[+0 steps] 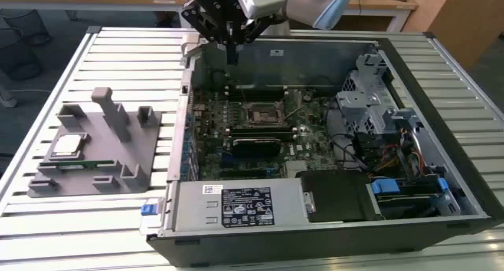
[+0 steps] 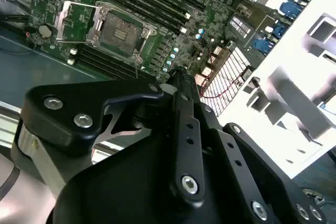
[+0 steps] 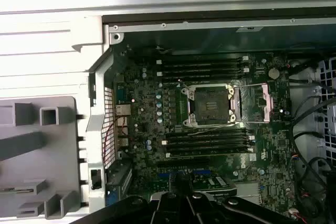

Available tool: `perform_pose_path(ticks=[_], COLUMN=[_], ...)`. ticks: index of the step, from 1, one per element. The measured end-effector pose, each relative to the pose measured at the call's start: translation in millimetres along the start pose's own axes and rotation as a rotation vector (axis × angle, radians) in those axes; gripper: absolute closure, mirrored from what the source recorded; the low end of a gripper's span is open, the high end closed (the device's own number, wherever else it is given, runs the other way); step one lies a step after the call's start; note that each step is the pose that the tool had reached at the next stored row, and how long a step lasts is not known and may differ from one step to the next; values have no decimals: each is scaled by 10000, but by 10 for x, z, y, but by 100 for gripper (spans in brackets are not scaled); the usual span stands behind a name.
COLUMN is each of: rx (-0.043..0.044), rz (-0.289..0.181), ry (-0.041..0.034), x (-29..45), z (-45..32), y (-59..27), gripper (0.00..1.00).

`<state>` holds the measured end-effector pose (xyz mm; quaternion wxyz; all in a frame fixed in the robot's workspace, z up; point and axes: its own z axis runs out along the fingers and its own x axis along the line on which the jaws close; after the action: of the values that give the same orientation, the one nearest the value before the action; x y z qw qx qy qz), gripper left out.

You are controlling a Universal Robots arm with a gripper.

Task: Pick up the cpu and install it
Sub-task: 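Reach for the cpu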

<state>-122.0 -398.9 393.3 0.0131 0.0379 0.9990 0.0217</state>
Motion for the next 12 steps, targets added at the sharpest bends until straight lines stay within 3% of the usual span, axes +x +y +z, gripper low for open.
perform_pose_path(ticks=[12], rx=[-1], rz=[0], ry=[-1], x=[30], z=[-1], y=[-2], gripper=[89])
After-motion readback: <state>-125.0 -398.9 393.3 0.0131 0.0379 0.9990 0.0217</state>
